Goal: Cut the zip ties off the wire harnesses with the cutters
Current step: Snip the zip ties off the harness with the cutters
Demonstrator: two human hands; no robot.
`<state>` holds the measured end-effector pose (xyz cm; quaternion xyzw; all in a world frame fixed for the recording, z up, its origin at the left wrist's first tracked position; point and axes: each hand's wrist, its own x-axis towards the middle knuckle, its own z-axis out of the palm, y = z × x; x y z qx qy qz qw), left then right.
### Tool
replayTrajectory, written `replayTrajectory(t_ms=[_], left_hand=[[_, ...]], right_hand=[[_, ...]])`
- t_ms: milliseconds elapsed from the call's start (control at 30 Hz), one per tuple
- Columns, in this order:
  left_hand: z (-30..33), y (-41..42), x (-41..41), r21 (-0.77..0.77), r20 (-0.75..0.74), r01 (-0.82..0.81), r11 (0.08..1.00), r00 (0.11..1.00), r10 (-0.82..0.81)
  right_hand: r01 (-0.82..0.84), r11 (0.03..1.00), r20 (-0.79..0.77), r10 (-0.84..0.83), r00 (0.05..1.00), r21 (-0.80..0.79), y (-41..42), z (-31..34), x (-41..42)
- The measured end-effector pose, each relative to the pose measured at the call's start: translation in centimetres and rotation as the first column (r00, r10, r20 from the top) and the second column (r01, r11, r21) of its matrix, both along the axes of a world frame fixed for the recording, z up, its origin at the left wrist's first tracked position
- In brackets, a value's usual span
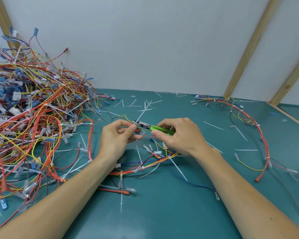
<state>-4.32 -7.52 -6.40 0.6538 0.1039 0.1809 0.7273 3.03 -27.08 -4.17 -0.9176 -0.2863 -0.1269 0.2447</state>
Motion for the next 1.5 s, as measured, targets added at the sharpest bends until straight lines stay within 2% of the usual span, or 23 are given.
replayTrajectory(t_ms=[467,1067,1133,1267,1400,1500], left_hand=[[0.1,-0.2,-0.2,0.020,-0.009,-0.020,1.000,1.000,0.020],[0.1,-0.1,-0.1,0.024,-0.009,-0.031,0.999,0.999,0.031],[0.2,0.0,-0.1,0.020,-0.002,-0.027,0.999,1.000,0.027],[0.2,0.0,-0.1,0.025,-0.002,-0.007,1.000,1.000,0.007],[0.2,0.1,-0.1,0.068,-0.007,0.007,0.998,1.000,-0.006],[0.3,0.1,-0.1,0.076,-0.043,0.015,0.997,0.999,-0.012]], right_hand=[[-0.109,0.985,-0.208,0.135,0.969,0.132,-0.2,-0.3,0.4],[-0.091,0.983,-0.214,0.124,0.969,0.159,0.0,-0.6,0.4],[-0.062,0.977,-0.216,0.107,0.971,0.202,0.2,-0.8,0.2],[0.106,0.904,-0.305,0.027,0.952,0.413,0.6,-0.4,0.3],[0.260,0.806,-0.517,0.066,0.853,0.532,0.2,0.3,1.1],[0.331,0.745,-0.616,0.134,0.776,0.579,0.0,0.5,1.2]])
